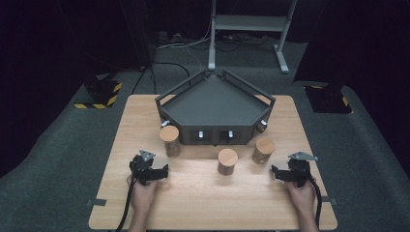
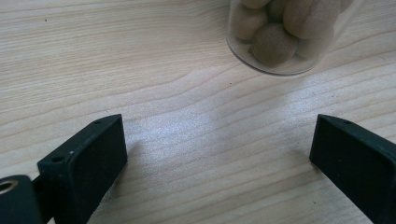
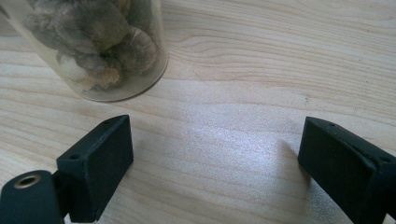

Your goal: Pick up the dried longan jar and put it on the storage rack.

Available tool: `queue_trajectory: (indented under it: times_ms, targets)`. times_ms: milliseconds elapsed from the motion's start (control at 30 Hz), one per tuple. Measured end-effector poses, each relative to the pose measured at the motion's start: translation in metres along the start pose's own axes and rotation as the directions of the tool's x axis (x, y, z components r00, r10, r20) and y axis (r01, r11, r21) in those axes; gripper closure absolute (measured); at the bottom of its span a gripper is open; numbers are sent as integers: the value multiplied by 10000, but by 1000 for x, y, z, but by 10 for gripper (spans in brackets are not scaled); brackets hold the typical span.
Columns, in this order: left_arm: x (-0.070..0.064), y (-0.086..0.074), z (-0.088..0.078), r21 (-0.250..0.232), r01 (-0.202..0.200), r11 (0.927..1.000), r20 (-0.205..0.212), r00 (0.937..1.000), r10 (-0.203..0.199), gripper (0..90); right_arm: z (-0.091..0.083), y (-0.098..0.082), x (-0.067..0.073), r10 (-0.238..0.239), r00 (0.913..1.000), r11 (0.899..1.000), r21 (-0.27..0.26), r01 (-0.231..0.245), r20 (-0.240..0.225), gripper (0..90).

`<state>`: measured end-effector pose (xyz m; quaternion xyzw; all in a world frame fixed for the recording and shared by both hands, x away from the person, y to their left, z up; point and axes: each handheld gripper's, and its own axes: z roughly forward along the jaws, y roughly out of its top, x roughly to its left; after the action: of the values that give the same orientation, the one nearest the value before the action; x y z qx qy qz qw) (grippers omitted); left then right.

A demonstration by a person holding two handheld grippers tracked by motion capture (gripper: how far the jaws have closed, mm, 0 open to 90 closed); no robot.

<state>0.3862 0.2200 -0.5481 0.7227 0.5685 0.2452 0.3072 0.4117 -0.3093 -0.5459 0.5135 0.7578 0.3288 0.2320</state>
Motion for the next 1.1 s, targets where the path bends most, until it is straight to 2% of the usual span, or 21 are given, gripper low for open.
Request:
queue_trajectory:
  times_ms: [400,533,767,1100]
  targets:
    - [0,0,0,15,19,10000,-5,10000,-19,39,0,0,0,-4,10000,10000,1,4,0,101]
    - [-4,3,-1,268,-35,9996,-139,9999,39,23,0,0,0,-4,10000,10000,1,4,1,101]
    - [-14,6,-6,104,-213,9997,181,9996,211,24,0,0,0,-7,10000,10000,-3,7,4,101]
    - [-23,15,-8,141,-127,9998,488,9987,120,46,0,0,0,-6,10000,10000,0,6,3,101]
